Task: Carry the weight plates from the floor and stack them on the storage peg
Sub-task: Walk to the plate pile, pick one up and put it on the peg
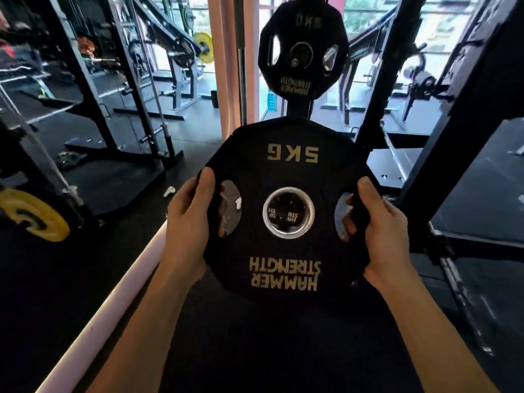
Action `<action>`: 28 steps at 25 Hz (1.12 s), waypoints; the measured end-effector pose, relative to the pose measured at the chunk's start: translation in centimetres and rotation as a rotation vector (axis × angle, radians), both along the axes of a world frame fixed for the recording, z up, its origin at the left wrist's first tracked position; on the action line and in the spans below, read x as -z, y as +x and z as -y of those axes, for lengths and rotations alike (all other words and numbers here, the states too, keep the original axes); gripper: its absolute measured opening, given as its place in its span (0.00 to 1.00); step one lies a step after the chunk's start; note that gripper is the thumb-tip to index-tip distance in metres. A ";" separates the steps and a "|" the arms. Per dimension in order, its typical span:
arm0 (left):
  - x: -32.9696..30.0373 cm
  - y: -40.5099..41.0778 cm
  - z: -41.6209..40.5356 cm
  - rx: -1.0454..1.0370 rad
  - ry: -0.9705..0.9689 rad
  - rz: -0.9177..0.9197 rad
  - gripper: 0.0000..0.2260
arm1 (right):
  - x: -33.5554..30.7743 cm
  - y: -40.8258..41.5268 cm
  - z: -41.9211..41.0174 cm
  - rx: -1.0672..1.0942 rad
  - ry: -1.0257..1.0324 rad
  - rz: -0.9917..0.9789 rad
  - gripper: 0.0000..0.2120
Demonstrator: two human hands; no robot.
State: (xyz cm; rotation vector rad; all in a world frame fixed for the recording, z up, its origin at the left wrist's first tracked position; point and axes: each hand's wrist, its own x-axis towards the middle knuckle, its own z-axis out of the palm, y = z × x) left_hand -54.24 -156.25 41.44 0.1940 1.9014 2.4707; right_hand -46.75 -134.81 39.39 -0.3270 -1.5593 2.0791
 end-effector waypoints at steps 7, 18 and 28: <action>-4.2 -10.7 -5.0 0.048 0.073 -0.145 0.13 | -5.3 -8.5 -4.0 0.154 0.041 -0.032 0.19; -11.4 -26.2 -10.9 0.158 0.149 -0.374 0.21 | -12.5 -22.8 -8.2 0.257 0.066 -0.158 0.18; -10.7 -34.5 -15.0 0.178 0.106 -0.338 0.21 | -12.2 -29.3 -11.8 0.303 0.133 -0.139 0.20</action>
